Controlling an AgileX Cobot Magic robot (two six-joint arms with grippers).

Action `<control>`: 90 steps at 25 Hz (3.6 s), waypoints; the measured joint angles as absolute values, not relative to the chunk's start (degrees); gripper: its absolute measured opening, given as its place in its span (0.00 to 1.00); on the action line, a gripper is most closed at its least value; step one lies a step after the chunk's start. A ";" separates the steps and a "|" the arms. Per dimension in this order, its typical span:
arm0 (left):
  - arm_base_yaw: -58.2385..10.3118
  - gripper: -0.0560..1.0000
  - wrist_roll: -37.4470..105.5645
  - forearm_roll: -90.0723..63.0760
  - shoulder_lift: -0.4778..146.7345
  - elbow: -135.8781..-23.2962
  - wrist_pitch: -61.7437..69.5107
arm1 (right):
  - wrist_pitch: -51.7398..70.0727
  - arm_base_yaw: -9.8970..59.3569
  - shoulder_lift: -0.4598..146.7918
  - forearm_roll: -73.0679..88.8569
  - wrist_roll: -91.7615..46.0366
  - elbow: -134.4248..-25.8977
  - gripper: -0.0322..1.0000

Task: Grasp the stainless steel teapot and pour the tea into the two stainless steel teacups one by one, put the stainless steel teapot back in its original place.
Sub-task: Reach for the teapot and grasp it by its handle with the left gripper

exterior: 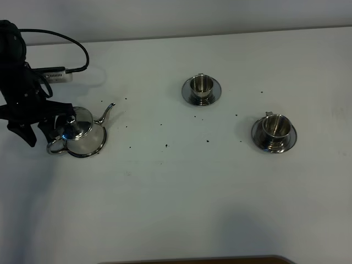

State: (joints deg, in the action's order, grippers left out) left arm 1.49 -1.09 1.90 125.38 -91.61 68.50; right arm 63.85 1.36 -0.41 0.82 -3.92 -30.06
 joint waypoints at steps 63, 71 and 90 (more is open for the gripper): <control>-4.14 0.54 34.55 -2.96 109.60 -82.22 68.51 | 63.85 1.36 -0.41 0.87 -3.99 -30.06 0.50; -4.14 0.54 34.56 -0.78 109.60 -82.22 67.77 | 63.85 1.36 -0.41 0.87 -3.99 -30.06 0.50; -4.14 0.54 35.01 -0.84 113.72 -82.17 65.53 | 63.85 1.36 -0.41 0.87 -3.99 -30.06 0.50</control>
